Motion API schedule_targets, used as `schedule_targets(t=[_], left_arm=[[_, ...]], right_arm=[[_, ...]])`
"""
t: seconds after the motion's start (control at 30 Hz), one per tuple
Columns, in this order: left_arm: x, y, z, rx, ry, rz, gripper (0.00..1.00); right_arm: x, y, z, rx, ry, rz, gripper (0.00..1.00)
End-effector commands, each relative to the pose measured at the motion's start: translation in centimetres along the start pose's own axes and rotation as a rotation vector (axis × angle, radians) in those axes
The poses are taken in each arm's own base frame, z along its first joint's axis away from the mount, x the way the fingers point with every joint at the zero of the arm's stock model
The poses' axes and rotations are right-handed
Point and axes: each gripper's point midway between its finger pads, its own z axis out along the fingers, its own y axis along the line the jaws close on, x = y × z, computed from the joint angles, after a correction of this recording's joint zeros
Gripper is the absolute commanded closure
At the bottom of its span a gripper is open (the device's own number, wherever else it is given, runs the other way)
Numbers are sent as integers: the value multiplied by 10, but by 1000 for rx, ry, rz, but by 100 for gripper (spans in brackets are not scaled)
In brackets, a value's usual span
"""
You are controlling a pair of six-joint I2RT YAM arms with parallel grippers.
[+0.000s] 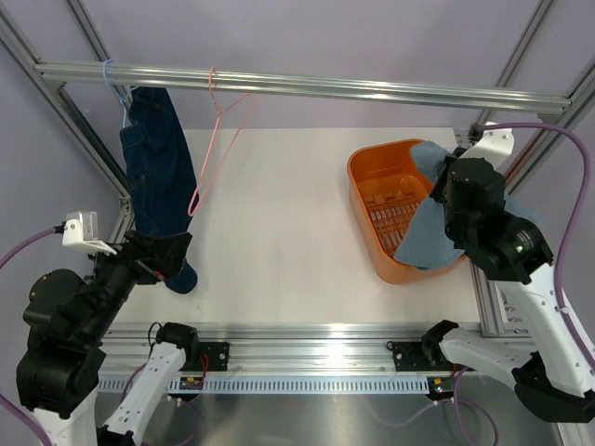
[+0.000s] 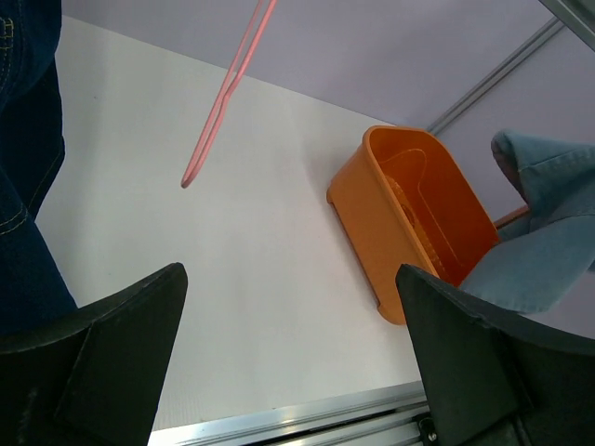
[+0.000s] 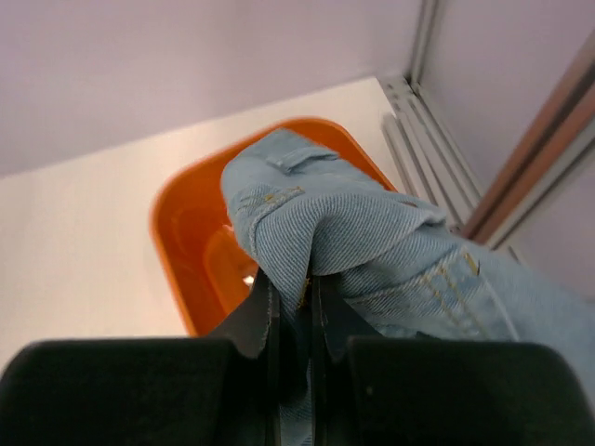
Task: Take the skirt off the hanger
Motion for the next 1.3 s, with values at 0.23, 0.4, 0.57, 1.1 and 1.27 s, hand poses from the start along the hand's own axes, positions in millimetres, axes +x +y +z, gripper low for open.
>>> schedule_targets(t=[0.23, 0.4, 0.57, 1.1, 1.27], left_arm=[[2, 18, 3, -105, 13, -11, 1], [-20, 33, 4, -225, -53, -14, 1], [-54, 53, 13, -406, -96, 40, 1], [-95, 123, 48, -893, -93, 301, 1], [-88, 132, 91, -863, -73, 355, 1]], right_arm=[[83, 8, 46, -9, 145, 33, 100], [107, 15, 64, -23, 252, 52, 100], [143, 19, 73, 0, 418, 50, 1], [102, 35, -45, -439, 377, 227, 1], [100, 25, -78, -515, 366, 224, 1]])
